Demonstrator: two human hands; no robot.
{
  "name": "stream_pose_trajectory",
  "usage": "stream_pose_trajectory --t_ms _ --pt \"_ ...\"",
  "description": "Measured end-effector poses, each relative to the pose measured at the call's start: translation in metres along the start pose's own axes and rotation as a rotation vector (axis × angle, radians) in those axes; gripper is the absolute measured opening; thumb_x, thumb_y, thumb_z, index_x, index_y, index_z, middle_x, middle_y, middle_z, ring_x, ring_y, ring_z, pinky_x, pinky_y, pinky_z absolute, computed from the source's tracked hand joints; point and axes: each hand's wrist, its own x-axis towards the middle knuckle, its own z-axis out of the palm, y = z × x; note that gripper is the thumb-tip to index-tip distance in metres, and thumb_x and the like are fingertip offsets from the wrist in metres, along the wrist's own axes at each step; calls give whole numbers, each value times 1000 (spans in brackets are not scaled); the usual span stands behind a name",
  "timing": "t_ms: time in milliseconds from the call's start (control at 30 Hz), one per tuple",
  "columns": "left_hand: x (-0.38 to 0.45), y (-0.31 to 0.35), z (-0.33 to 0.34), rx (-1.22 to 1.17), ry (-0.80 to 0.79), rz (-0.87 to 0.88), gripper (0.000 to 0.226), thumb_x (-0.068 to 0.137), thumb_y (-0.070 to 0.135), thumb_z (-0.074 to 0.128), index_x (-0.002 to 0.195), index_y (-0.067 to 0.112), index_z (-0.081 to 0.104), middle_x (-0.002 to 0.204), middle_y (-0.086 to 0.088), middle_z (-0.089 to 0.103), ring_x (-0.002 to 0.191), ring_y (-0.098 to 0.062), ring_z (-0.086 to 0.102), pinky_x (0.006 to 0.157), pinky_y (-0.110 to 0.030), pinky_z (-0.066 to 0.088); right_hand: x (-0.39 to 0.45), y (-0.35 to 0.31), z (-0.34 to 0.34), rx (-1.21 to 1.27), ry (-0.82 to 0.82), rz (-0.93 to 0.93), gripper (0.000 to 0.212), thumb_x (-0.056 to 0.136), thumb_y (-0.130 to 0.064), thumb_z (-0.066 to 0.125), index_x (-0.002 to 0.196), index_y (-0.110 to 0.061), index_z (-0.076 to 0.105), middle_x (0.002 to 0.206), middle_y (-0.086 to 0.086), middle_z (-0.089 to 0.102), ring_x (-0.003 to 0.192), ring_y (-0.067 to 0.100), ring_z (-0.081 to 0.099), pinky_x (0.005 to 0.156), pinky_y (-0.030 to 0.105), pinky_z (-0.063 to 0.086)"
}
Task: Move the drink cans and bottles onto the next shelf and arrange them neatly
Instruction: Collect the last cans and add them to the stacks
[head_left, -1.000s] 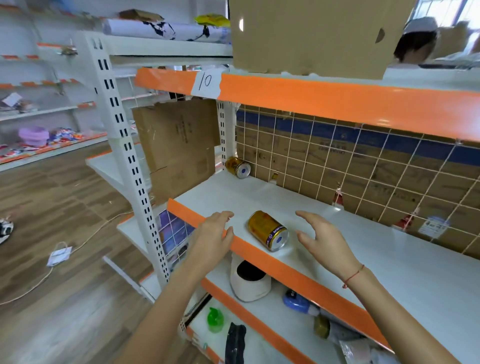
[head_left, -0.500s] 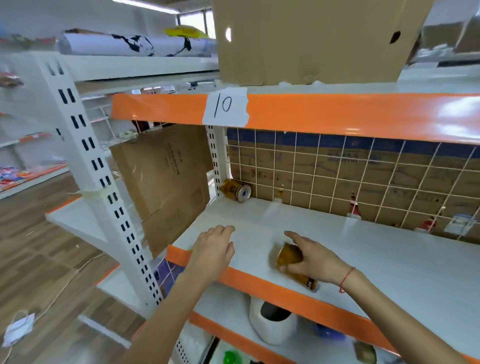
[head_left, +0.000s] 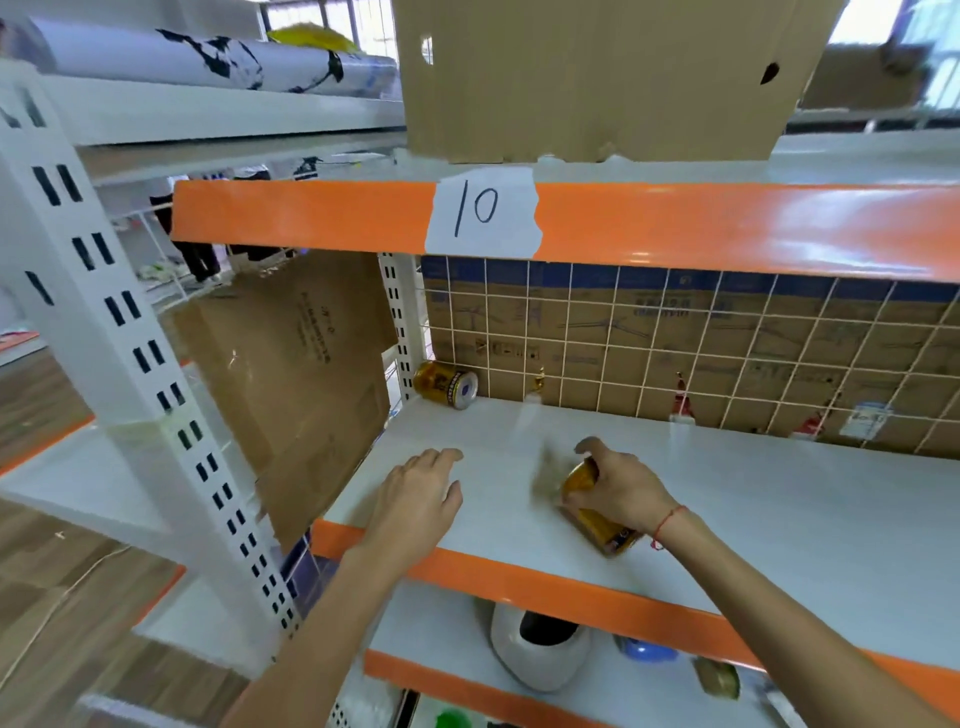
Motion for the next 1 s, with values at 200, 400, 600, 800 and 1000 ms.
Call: stream_pose_trajectory --t_ms 200,400,600,800,1000 --pt "6 9 3 -21 -4 -4 40 97 22 46 137 16 45 128 -6 57 114 -22 54 94 -33 42 19 -1 -13 45 173 29 72 72 -46 76 130 -15 46 127 14 40 99 34 58 87 38 50" --pt "10 13 5 -20 12 -18 40 97 22 46 137 17 45 129 -4 56 116 -22 53 94 -33 42 22 -8 -8 -161 206 21 70 73 -64 66 117 -12 50 118 13 42 105 35 54 81 39 49" --pt "10 13 8 -20 12 -49 40 97 23 45 137 18 44 131 -2 55 117 -21 52 95 -33 42 33 -7 -24 -107 -27 23 70 73 -77 50 103 -15 58 106 8 58 97 27 59 76 36 50" --pt "11 5 8 -44 17 -76 40 97 22 47 136 17 45 130 -4 56 114 -22 55 92 -34 45 29 8 -50 333 -294 -108 44 83 -33 70 123 -22 55 119 2 58 104 17 54 69 21 51" --pt "17 4 8 -53 -6 -90 39 97 24 47 135 17 46 130 -4 55 112 -24 56 90 -35 47 34 9 -29 181 -1 -165 40 74 -47 74 104 -21 66 97 1 69 92 17 62 76 29 52"
